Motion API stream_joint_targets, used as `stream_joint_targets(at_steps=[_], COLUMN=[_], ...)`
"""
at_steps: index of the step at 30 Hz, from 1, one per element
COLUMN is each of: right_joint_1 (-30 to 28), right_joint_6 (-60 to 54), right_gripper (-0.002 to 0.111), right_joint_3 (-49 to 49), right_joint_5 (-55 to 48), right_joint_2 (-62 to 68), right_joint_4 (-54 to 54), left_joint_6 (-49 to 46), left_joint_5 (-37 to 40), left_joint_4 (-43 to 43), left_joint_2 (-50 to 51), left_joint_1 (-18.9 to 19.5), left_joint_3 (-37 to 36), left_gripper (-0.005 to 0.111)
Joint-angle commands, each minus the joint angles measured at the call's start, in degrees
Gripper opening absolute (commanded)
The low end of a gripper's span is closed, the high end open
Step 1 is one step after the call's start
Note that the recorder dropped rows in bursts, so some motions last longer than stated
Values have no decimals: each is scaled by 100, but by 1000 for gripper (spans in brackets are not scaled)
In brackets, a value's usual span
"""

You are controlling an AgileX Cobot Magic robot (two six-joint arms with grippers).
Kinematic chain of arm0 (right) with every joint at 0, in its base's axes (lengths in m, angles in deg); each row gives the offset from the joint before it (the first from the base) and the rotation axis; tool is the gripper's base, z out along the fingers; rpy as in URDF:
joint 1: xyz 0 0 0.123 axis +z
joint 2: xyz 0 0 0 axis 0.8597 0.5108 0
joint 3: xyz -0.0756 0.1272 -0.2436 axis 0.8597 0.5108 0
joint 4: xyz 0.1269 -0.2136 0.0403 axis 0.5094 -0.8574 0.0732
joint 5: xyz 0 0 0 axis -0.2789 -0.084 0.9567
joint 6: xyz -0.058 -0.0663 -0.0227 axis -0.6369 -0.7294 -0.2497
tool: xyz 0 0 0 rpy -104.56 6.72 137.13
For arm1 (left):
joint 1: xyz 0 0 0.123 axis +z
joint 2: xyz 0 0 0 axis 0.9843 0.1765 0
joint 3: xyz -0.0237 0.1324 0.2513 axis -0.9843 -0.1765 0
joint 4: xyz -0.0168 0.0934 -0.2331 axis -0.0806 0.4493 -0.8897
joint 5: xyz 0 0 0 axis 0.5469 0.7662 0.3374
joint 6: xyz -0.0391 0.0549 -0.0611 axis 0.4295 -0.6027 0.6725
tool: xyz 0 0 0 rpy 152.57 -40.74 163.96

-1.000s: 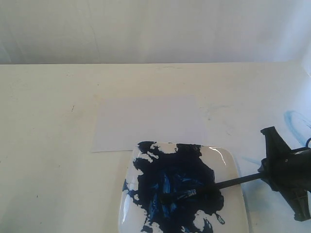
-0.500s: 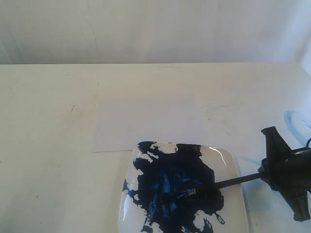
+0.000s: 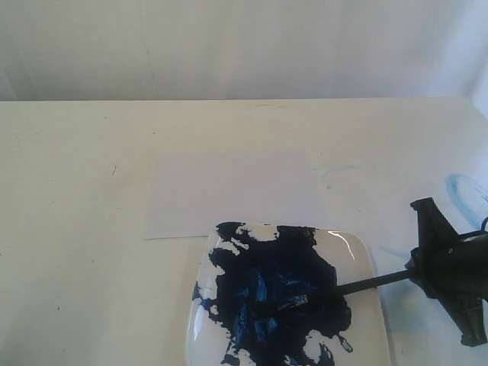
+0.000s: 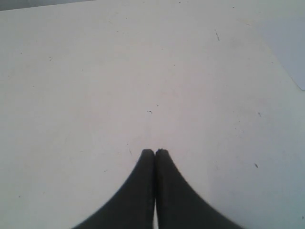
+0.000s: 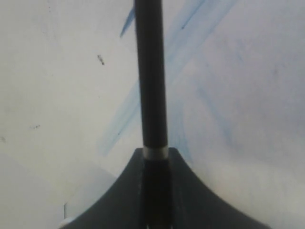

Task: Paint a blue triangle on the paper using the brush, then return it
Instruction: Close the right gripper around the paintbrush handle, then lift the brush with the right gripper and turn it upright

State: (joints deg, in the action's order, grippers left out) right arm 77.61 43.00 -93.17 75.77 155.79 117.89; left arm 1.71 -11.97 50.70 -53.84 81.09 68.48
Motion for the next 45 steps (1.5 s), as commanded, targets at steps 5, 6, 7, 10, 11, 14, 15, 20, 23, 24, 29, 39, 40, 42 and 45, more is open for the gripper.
stream_joint_targets(at_steps=[5, 6, 7, 10, 11, 14, 15, 20, 23, 24, 29, 39, 40, 42, 45], right_joint_1=[11, 11, 11, 11, 11, 11, 11, 11, 11, 11, 11, 11, 11, 11, 11], right_joint_6=[27, 14, 14, -135, -230, -413, -464, -533, -533, -521, -404, -337, -279, -121, 70], right_gripper=[0, 0, 0, 0, 0, 0, 0, 0, 0, 0, 0, 0, 0, 0, 0], right_joint_3=[-35, -35, -35, -35, -35, -35, -35, -35, -35, -35, -35, -261, -342, -464, -670], right_joint_5=[278, 301, 315, 392, 437, 603, 666, 1191, 1667, 1898, 3437, 3882, 3714, 3576, 3506], right_joint_2=[-625, -697, -783, -1035, -1118, -1362, -1435, -1873, -2074, -2129, -2236, -2236, -2236, -2236, -2236], right_joint_4=[-55, -55, -55, -100, -100, -171, -198, -1299, -2705, -3210, -5125, -7520, -7802, -8149, -8409], left_joint_6=[-1, -1, -1, -1, -1, -1, -1, -1, -1, -1, -1, -1, -1, -1, -1], left_joint_5=[-12, -12, -12, -12, -12, -12, -12, -12, -12, -12, -12, -12, -12, -12, -12], left_joint_4=[26, 26, 26, 26, 26, 26, 26, 26, 26, 26, 26, 26, 26, 26, 26], left_joint_2=[-22, -22, -22, -22, -22, -22, -22, -22, -22, -22, -22, -22, -22, -22, -22], left_joint_1=[-36, -36, -36, -36, -36, -36, -36, -36, -36, -36, -36, -36, -36, -36, -36], left_joint_3=[-39, -39, -39, -39, -39, -39, -39, -39, -39, -39, -39, -39, -39, -39, -39], left_gripper=[0, 0, 0, 0, 0, 0, 0, 0, 0, 0, 0, 0, 0, 0, 0])
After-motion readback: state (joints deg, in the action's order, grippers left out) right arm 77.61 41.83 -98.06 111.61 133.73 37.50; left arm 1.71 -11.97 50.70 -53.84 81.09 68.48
